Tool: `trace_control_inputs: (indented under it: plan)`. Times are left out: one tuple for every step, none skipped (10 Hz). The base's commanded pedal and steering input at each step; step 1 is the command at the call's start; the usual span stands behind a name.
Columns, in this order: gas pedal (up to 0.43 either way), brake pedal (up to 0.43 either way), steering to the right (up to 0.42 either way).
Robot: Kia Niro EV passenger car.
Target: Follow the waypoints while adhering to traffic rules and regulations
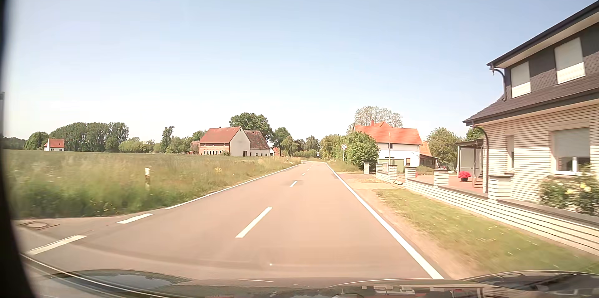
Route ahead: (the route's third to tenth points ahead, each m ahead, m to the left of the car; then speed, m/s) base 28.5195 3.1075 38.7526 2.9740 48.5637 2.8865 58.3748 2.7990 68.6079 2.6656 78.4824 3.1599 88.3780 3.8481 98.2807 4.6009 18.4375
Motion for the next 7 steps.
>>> trace_control_inputs:
  plan:
    - [0.177,0.0,0.0]
    - [0.169,0.0,0.0]
    - [0.157,0.0,0.0]
    - [0.138,0.0,0.0]
    - [0.138,0.0,0.0]
    - [0.138,0.0,0.0]
    - [0.138,0.0,0.0]
